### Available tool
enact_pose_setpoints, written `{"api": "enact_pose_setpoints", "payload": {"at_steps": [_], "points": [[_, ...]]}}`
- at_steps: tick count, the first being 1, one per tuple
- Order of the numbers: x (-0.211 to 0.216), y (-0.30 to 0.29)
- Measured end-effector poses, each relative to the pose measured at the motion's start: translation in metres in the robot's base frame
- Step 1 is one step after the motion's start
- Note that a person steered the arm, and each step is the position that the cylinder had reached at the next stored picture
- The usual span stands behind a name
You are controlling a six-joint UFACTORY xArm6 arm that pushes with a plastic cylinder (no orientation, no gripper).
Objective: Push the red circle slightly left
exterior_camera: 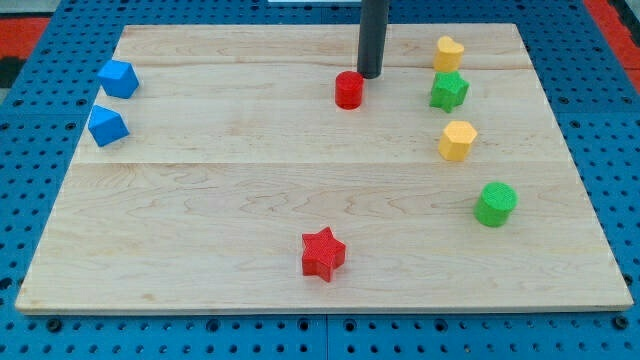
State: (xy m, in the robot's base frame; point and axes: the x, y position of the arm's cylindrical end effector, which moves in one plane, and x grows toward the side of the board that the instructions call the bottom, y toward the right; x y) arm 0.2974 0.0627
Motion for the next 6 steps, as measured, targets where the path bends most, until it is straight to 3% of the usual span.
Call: {"api": "enact_pose_setpoints", "payload": {"at_steps": [2, 4, 6], "points": [[0.022, -0.021], [0.072, -0.078], [0.069, -0.087]]}}
